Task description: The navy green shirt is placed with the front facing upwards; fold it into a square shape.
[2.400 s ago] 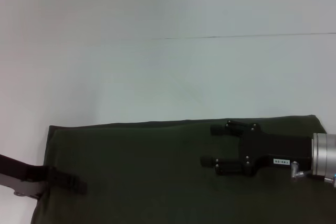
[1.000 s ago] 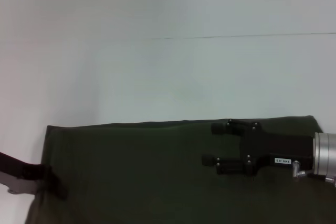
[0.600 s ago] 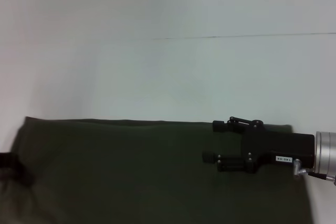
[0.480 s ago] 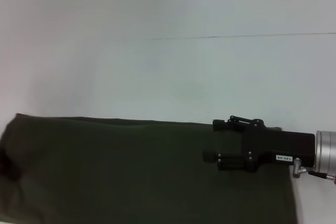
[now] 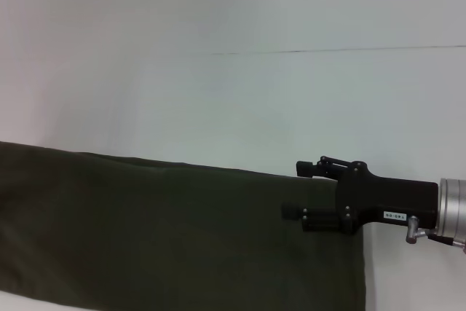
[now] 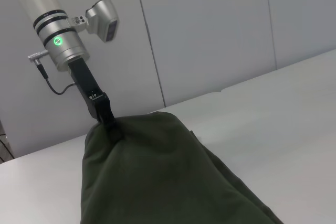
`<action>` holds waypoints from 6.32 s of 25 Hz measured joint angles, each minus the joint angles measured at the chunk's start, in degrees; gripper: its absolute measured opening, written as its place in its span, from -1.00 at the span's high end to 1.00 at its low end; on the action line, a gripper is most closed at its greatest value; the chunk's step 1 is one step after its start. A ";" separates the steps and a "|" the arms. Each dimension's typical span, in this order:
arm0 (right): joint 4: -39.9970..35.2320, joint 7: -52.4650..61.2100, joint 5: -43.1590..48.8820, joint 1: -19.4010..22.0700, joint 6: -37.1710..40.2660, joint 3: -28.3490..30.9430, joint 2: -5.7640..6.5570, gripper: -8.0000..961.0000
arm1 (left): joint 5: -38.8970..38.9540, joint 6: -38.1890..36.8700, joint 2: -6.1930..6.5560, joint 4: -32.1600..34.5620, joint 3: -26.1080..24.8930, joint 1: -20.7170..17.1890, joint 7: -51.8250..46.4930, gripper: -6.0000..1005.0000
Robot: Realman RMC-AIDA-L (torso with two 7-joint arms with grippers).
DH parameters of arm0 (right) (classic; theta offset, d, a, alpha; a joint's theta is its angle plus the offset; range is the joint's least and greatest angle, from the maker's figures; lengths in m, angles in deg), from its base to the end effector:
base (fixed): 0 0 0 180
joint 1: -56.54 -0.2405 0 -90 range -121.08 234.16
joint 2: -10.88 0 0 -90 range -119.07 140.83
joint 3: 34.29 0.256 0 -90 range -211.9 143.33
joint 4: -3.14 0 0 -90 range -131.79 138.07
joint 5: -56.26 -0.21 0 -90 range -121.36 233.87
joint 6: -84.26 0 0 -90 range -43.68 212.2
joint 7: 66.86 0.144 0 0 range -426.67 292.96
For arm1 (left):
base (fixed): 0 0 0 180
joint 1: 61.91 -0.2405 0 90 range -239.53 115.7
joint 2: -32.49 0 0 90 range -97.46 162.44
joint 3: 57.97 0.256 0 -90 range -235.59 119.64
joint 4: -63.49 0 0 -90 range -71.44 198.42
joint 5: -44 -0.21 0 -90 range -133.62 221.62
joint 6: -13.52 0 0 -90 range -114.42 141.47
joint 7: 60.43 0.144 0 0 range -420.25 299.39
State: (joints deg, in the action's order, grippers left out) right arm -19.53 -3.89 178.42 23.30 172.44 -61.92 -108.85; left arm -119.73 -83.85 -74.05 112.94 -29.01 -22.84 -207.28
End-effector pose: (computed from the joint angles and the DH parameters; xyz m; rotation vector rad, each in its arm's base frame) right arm 0.2699 0.3126 -0.0391 -2.7328 0.5476 0.7845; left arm -0.3281 0.3466 0.1313 -1.9722 -1.9029 0.2165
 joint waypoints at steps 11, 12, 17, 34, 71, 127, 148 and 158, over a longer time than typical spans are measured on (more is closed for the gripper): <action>-0.01 -0.10 -3.90 0.87 -0.79 2.30 -0.03 -0.88 | 1.11 -7.63 -2.07 0.23 -0.04 3.27 -3.44 0.84; -0.01 -0.26 -5.76 1.54 -1.15 2.57 0.00 -0.88 | 1.34 -9.94 -3.18 2.28 0.14 4.11 -4.29 0.84; -0.01 -0.45 -8.08 2.58 -2.75 2.61 0.02 -0.88 | 1.41 -13.68 -5.37 5.05 0.69 6.25 -6.15 0.84; 1.21 -2.82 -12.53 3.43 -6.50 2.58 -0.03 -0.88 | 15.14 -21.10 -14.59 9.42 5.10 11.98 -15.27 0.84; 3.60 -2.85 -14.96 2.30 -11.90 2.58 -0.33 -0.88 | 39.56 2.68 -17.69 -17.80 15.36 13.22 -14.09 0.80; -21.41 35.53 -15.94 0.88 -4.91 -15.24 0.69 -0.87 | 35.28 -14.32 -4.58 -2.79 -0.24 -1.78 20.36 -0.86; -40.46 81.35 22.69 -25.25 16.01 -31.69 -0.34 -0.87 | 49.56 -14.92 -9.57 -2.19 -13.44 -14.73 48.54 -0.86; -31.94 81.07 20.96 -29.63 11.11 -41.31 -0.51 -0.86 | 49.56 -13.86 -9.98 -2.41 -13.11 -13.96 48.86 -0.86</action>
State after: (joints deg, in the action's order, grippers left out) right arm -51.47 77.17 199.38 -6.33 183.54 -103.23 -109.36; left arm -70.17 -97.71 -84.03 110.53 -42.12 -36.81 -158.42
